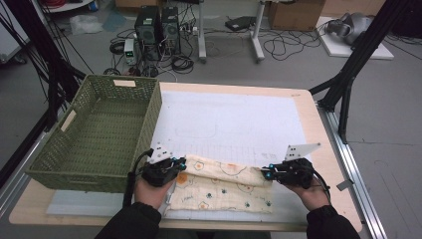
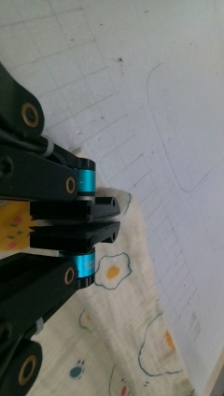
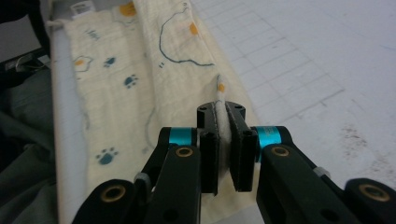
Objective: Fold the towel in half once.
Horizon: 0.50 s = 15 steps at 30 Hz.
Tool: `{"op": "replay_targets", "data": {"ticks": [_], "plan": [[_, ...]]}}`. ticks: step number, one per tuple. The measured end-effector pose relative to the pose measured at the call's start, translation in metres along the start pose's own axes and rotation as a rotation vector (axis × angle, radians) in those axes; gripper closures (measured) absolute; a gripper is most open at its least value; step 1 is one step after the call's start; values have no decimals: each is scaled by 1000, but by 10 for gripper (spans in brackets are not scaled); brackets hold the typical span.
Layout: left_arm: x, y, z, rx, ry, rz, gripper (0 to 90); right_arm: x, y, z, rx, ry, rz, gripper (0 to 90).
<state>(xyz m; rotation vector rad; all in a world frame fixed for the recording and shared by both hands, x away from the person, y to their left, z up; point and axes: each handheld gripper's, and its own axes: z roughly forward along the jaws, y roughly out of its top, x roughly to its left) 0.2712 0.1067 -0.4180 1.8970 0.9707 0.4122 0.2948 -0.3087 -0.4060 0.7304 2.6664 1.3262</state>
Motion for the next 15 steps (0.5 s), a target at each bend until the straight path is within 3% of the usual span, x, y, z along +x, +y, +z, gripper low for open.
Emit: {"op": "replay_targets", "data": {"ticks": [5, 9, 12, 15], "plan": [[-10, -12, -18, 38, -42, 10, 727, 17, -9, -5, 19, 35, -27, 785], [-14, -14, -32, 33, -65, 20, 660, 27, -14, -12, 9, 83, -26, 710], [-14, -11, -34, 25, -70, 16, 650, 26, -13, -19, -31, 104, -21, 696], [-15, -9, -30, 26, -68, 11, 634, 26, -10, -19, -30, 109, -24, 677]]}}
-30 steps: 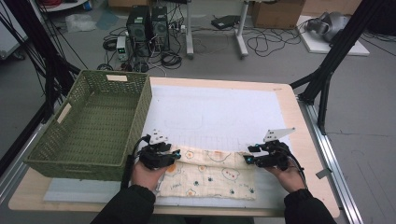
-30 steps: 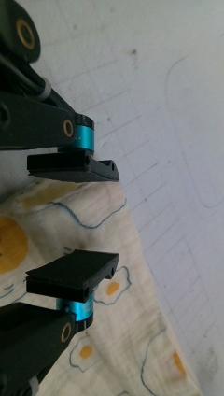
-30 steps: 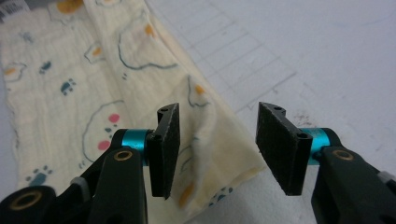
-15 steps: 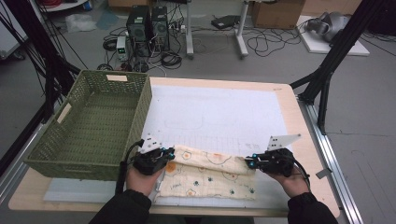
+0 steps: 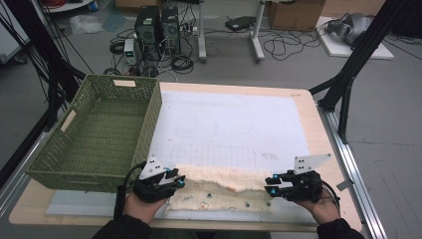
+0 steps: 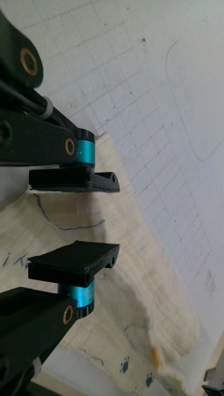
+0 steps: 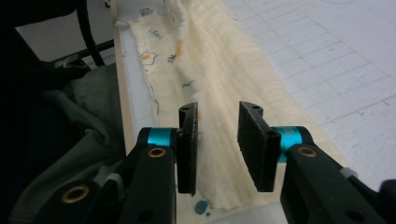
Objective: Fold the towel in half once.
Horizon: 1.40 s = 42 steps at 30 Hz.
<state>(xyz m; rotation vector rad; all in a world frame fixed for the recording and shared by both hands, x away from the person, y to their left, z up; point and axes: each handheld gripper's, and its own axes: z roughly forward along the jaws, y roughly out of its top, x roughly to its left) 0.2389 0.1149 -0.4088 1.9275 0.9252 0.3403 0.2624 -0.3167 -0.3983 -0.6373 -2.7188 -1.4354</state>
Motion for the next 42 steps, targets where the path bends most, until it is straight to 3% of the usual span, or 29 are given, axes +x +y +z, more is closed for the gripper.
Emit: {"op": "replay_targets", "data": {"ticks": [3, 5, 10, 13, 17, 21, 24, 26, 28, 29, 31, 33, 37, 42], "plan": [[0, 1, 0, -6, -4, 0, 629, -1, 0, 6, 32, 3, -7, 665], [-1, 3, -3, -13, -7, 16, 634, -3, -1, 6, 20, 7, 1, 661], [0, 4, -8, -18, -22, 5, 633, -6, 1, 4, 11, -13, 7, 635], [0, 5, -8, -14, -10, 20, 633, -5, 3, 0, -10, -20, 0, 627], [2, 3, 2, 13, 23, 38, 635, -6, 5, -3, -24, -55, -2, 609], [6, 1, 18, 40, 75, 60, 627, -17, 2, 11, 44, -140, 7, 572], [12, 1, 32, 68, 139, 47, 592, -33, -1, 24, 81, -178, 50, 546], [16, -1, 40, 87, 175, 14, 546, -41, -2, 32, 121, -178, 62, 548], [21, -3, 47, 120, 194, -7, 538, -46, -4, 38, 162, -165, 70, 615], [23, -4, 49, 136, 181, -20, 580, -48, -5, 41, 179, -160, 65, 677], [22, -7, 52, 140, 161, 7, 746, -48, -5, 42, 182, -158, 57, 832], [21, -6, 53, 139, 148, 12, 850, -50, -4, 42, 193, -150, 54, 863], [22, -2, 56, 112, 159, -7, 864, -54, 6, 38, 186, -202, 46, 868], [28, 11, 61, 52, 204, -51, 866, -69, 17, 32, 171, -250, 50, 868]]}}
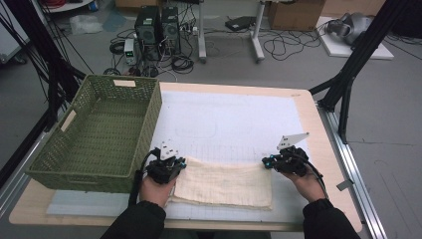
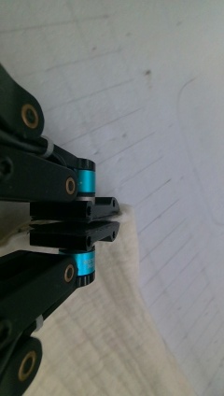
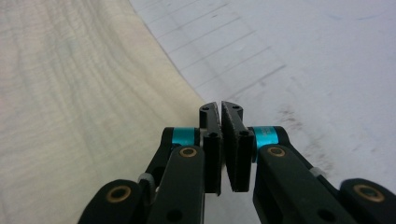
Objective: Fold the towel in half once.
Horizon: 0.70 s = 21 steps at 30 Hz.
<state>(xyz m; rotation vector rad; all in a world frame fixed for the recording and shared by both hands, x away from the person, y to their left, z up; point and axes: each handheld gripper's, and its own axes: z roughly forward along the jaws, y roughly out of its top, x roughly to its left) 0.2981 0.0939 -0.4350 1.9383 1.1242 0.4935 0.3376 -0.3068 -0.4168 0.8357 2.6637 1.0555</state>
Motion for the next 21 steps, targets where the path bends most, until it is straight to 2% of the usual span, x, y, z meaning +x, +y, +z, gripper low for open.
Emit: {"op": "replay_targets", "data": {"ticks": [2, 4, 6, 8, 10, 12, 15, 18, 21], "plan": [[3, 5, 4, -10, 1, -32, 866, -7, 2, 0, -5, -25, 8, 868], [5, 4, 7, 6, 14, -31, 866, -13, 2, 2, -13, -24, 29, 868], [7, 1, 12, 36, 22, -29, 862, -15, 1, 6, 2, -21, 40, 866], [8, 1, 12, 37, 24, -43, 828, -12, 2, 11, 24, -6, 25, 843], [8, 2, 8, 5, 16, -59, 740, -8, 3, 10, 10, 11, 13, 740], [10, 4, 6, -13, 14, -67, 677, -6, 3, 6, -19, 16, 24, 718], [12, 3, 7, -21, 25, -70, 657, -3, -1, 2, -46, 7, 30, 673], [11, 4, 7, -35, -4, -60, 639, -1, -9, 3, -59, 6, 37, 613], [12, 5, 7, -60, -24, -75, 633, -1, -13, 3, -76, 15, 51, 565]]}}
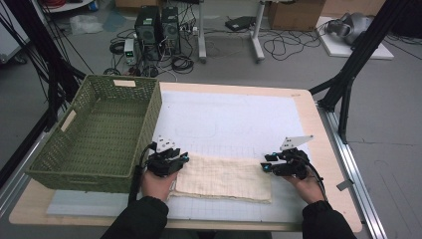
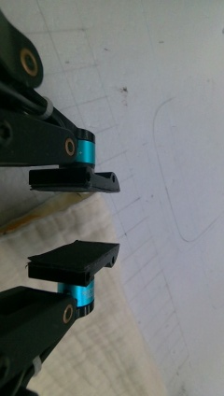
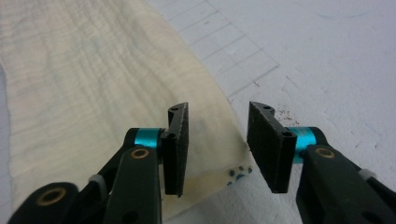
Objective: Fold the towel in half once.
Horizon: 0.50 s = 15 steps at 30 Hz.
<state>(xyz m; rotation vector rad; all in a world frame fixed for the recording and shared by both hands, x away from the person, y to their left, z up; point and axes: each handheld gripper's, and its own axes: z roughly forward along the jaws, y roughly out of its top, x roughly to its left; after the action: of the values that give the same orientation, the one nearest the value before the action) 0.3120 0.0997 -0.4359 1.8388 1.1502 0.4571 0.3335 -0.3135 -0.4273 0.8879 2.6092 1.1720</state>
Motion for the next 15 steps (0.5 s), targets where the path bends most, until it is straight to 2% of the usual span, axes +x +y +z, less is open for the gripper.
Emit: {"op": "replay_targets", "data": {"ticks": [4, 8, 15], "plan": [[-2, 8, 2, 2, -12, 16, 629, 2, -1, -4, -26, -12, -5, 533], [-5, 20, 2, -22, -31, 44, 627, 3, -3, -7, -43, -15, 1, 520], [-4, 20, 2, -4, -43, 69, 617, 6, -6, -8, -66, -15, 10, 478]]}}
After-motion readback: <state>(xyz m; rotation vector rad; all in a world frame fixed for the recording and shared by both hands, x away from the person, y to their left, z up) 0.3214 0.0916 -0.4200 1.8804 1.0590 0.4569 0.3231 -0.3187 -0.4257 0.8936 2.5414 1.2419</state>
